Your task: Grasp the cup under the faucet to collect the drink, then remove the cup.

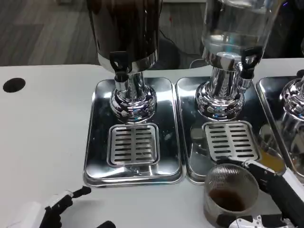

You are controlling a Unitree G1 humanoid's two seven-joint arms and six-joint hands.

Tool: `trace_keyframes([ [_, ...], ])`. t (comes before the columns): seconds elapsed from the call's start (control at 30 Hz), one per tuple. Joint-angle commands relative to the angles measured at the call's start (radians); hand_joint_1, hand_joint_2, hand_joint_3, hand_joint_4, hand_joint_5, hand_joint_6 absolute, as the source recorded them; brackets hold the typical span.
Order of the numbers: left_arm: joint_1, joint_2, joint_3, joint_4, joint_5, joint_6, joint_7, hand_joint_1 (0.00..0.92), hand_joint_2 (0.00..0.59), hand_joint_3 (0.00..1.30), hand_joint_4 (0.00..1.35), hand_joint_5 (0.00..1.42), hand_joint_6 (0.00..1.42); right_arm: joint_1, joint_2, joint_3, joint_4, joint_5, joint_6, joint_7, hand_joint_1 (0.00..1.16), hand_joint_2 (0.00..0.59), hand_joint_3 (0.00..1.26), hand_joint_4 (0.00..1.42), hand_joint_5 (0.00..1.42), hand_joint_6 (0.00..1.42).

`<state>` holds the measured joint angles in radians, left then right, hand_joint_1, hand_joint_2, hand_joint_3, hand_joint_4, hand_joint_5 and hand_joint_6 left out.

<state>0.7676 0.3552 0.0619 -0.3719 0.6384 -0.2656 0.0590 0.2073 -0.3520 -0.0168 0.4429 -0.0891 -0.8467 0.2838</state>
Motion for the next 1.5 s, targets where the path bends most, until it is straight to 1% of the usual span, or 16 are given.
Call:
trace_keyframes([
  [0.03,0.001,0.005,-0.002,-0.014,0.007,0.01,-0.015,0.0,0.072,0.3,0.25,0.29,0.58,-0.009,-0.012,0.005,-0.01,0.013,-0.032,0.004,0.82,0.091,0.17,0.2,0.33,0.24],
  [0.1,0.001,0.005,-0.002,-0.018,0.009,0.011,-0.015,0.0,0.072,0.3,0.25,0.29,0.58,-0.009,-0.013,0.008,-0.017,0.018,-0.032,0.007,0.8,0.091,0.14,0.16,0.31,0.22],
  [0.23,0.007,0.005,0.003,-0.019,0.002,0.009,-0.013,0.0,0.072,0.3,0.25,0.29,0.58,-0.007,-0.015,0.013,-0.049,0.045,-0.03,0.024,0.68,0.109,0.08,0.1,0.25,0.2],
  [0.33,0.014,0.005,0.009,-0.017,-0.003,0.002,-0.006,0.0,0.072,0.3,0.25,0.29,0.58,0.013,-0.012,0.011,-0.117,0.128,-0.017,0.055,0.55,0.157,0.11,0.1,0.23,0.2],
  [0.4,0.014,0.003,0.012,-0.016,-0.009,-0.004,-0.001,0.0,0.072,0.3,0.25,0.29,0.56,0.029,-0.011,0.01,-0.175,0.188,0.004,0.075,0.39,0.275,0.18,0.12,0.22,0.18],
  [0.47,0.014,0.002,0.014,-0.014,-0.015,-0.01,0.002,0.0,0.072,0.3,0.25,0.29,0.56,0.041,-0.016,-0.003,-0.222,0.231,0.019,0.084,0.29,0.395,0.22,0.14,0.22,0.16],
  [0.53,0.013,-0.001,0.017,-0.014,-0.022,-0.017,0.007,0.0,0.075,0.3,0.25,0.29,0.54,0.046,-0.027,-0.022,-0.251,0.269,0.043,0.095,0.25,0.5,0.26,0.15,0.22,0.14],
  [0.6,0.013,-0.005,0.021,-0.012,-0.029,-0.026,0.015,0.0,0.081,0.29,0.25,0.29,0.52,0.053,-0.029,-0.049,-0.271,0.276,0.065,0.085,0.24,0.575,0.27,0.15,0.21,0.12],
  [0.63,0.013,-0.006,0.023,-0.011,-0.032,-0.03,0.018,0.0,0.083,0.29,0.25,0.29,0.51,0.057,-0.028,-0.065,-0.28,0.26,0.07,0.072,0.25,0.584,0.26,0.15,0.2,0.1],
  [0.7,0.01,-0.006,0.027,-0.006,-0.038,-0.041,0.024,0.0,0.089,0.28,0.23,0.27,0.49,0.066,-0.033,-0.103,-0.306,0.173,0.079,0.03,0.28,0.586,0.24,0.12,0.17,0.08],
  [0.77,0.007,-0.006,0.029,-0.002,-0.041,-0.05,0.03,0.0,0.09,0.27,0.23,0.27,0.48,0.071,-0.048,-0.146,-0.333,0.015,0.088,-0.035,0.32,0.586,0.23,0.1,0.15,0.05],
  [0.8,0.005,-0.006,0.029,0.002,-0.041,-0.055,0.034,0.0,0.09,0.27,0.23,0.27,0.48,0.072,-0.051,-0.157,-0.341,-0.039,0.094,-0.058,0.33,0.586,0.22,0.09,0.14,0.04],
  [0.9,-0.005,-0.007,0.029,0.015,-0.034,-0.069,0.047,0.0,0.102,0.26,0.2,0.23,0.46,0.065,-0.062,-0.166,-0.329,-0.176,0.123,-0.124,0.36,0.586,0.22,0.08,0.11,0.03],
  [1.13,-0.013,-0.005,0.029,0.032,0.025,-0.101,0.11,0.0,0.118,0.21,0.1,0.14,0.4,0.067,-0.076,-0.156,-0.327,-0.421,0.168,-0.279,0.39,0.586,0.18,0.04,0.06,0.0],
  [1.27,-0.012,-0.004,0.026,0.038,0.056,-0.11,0.136,0.0,0.12,0.2,0.08,0.13,0.37,0.067,-0.07,-0.147,-0.319,-0.477,0.205,-0.345,0.39,0.586,0.18,0.03,0.06,0.0],
  [1.5,-0.015,-0.01,0.02,0.049,0.111,-0.091,0.166,0.0,0.103,0.16,0.05,0.1,0.34,0.047,-0.088,-0.135,-0.313,-0.483,0.288,-0.377,0.39,0.586,0.18,0.04,0.06,0.0],
])
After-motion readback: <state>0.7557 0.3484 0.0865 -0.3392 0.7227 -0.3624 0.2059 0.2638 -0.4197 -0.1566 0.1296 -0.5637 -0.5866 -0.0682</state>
